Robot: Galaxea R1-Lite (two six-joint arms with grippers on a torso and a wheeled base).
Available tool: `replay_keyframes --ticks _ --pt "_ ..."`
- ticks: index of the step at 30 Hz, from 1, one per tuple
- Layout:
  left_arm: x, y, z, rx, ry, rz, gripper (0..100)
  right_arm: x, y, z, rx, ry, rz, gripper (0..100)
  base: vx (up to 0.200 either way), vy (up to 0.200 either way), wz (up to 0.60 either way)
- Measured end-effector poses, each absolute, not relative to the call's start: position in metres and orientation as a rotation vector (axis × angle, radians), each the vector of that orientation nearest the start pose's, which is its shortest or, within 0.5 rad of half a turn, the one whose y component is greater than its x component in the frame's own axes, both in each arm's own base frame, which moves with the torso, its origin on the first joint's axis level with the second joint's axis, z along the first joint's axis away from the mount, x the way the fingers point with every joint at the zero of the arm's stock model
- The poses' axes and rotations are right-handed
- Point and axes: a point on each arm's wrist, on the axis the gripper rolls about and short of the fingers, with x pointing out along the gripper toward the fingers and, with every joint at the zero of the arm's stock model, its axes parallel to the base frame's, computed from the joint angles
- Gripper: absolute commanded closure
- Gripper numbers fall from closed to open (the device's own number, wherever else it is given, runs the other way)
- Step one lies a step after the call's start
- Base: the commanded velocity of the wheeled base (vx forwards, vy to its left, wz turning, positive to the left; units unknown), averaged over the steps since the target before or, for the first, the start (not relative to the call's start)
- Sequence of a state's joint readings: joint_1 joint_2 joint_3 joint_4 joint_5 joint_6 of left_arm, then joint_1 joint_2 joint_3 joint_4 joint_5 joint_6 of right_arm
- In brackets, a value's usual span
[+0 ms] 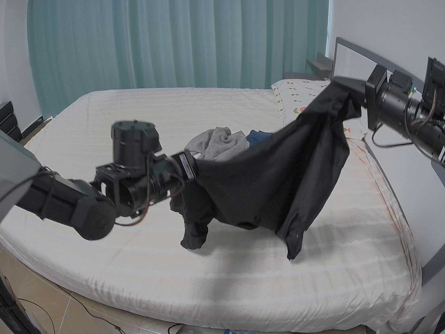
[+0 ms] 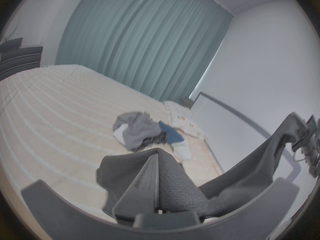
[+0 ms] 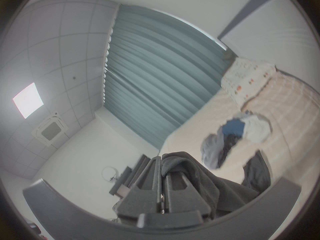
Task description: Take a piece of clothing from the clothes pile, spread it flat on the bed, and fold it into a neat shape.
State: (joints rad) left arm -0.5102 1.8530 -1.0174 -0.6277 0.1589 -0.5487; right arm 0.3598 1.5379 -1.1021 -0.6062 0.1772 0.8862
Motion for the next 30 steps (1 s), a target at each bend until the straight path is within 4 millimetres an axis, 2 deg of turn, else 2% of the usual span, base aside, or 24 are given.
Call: replay_keyframes --ticks 3,6,8,13,20,24,30 --pt "0.308 -0.16 0.215 -0.501 0.221 -0.285 100 0.266 0.098 0.327 0.879 0.011 0.572 100 0.0 0.0 0.0" --pt "0.302 -0.153 0.223 -0.516 0.204 -0.278 100 0.269 0.095 0.328 0.878 0.002 0.562 100 0.0 0.0 0.0" --pt "0.299 -0.15 0.222 -0.533 0.212 -0.272 100 0.271 0.095 0.32 0.877 0.026 0.547 100 0.0 0.0 0.0" --pt "0.291 -0.144 0.204 -0.612 0.282 -0.261 100 0.274 0.097 0.274 0.873 0.16 0.489 100 0.0 0.0 0.0" --pt "0.275 -0.138 0.167 -0.692 0.413 -0.279 100 0.273 0.102 0.225 0.878 0.259 0.453 100 0.0 0.0 0.0" --pt "0.269 -0.136 0.155 -0.72 0.453 -0.271 100 0.272 0.102 0.207 0.953 0.324 0.424 100 0.0 0.0 0.0" --pt "0.262 -0.134 0.141 -0.75 0.521 -0.262 100 0.27 0.1 0.192 1.018 0.388 0.392 100 -0.2 0.0 0.0"
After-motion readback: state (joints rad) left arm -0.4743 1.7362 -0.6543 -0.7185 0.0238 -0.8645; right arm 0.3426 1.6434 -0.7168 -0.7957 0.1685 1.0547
